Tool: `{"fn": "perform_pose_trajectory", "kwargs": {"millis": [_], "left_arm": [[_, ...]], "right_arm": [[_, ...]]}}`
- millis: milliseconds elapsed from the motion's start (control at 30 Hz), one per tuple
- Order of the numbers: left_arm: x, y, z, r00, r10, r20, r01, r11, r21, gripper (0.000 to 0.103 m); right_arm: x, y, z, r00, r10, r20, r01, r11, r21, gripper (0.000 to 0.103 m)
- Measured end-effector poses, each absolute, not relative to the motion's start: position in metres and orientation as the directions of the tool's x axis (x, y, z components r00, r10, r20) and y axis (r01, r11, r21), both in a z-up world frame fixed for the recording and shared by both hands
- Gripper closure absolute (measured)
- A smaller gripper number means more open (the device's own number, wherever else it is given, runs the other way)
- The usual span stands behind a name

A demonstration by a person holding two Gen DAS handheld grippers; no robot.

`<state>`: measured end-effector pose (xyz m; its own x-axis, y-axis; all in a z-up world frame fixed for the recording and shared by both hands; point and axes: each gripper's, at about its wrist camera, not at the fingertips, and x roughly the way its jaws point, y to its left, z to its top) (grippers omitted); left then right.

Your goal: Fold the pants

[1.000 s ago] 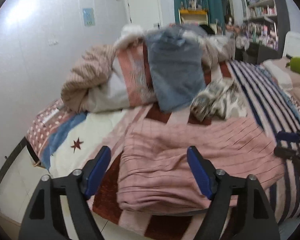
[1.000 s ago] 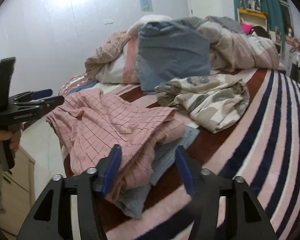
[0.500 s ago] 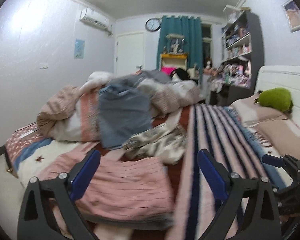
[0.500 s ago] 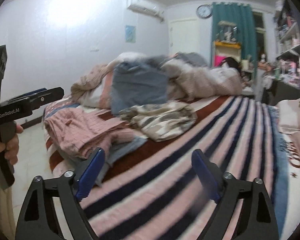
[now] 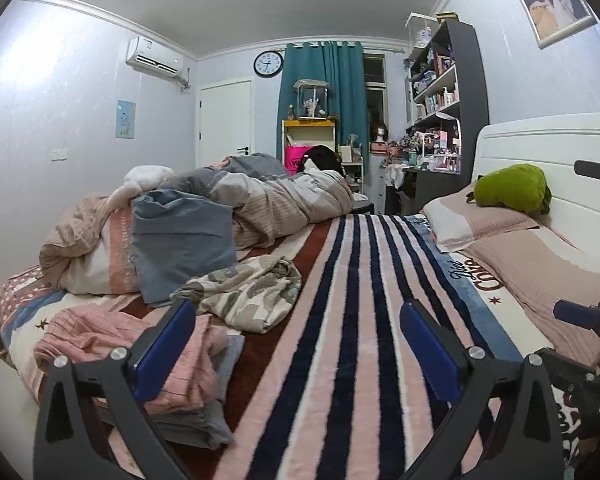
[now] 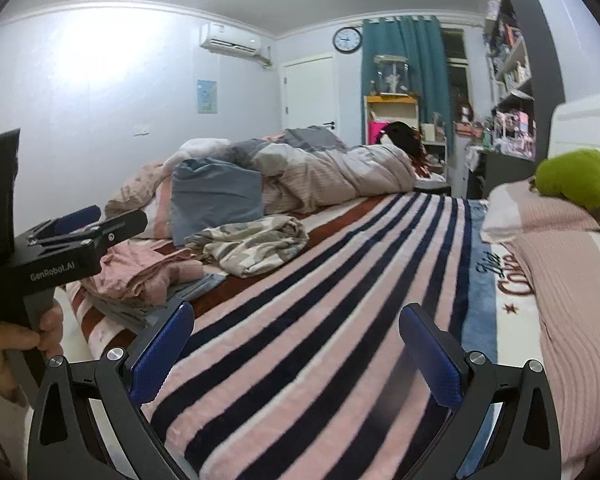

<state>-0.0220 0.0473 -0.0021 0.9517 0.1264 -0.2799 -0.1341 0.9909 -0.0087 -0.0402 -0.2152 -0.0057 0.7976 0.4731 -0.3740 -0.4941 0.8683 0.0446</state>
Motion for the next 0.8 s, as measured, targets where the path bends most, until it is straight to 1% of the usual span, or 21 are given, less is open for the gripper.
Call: {"fn": "perform_pose_trajectory", "kwargs": {"millis": [333, 800], "left_arm": [[-0.022, 0.034, -0.004, 0.948, 0.125, -0.291, -0.129, 0.992, 0.005, 0.001], [-0.022, 0.032, -0.005, 0.949, 0.126, -0.29, -0.131, 0.991, 0.001, 0.001]], "right_arm": [[-0.05, -0.246, -0.002, 0.821, 0.446, -0.356, -0.45, 0.89, 0.077, 0.001], [-0.053, -0.249, 0.003, 0.834, 0.428, -0.349, -0.43, 0.9, 0.076, 0.001]]}}
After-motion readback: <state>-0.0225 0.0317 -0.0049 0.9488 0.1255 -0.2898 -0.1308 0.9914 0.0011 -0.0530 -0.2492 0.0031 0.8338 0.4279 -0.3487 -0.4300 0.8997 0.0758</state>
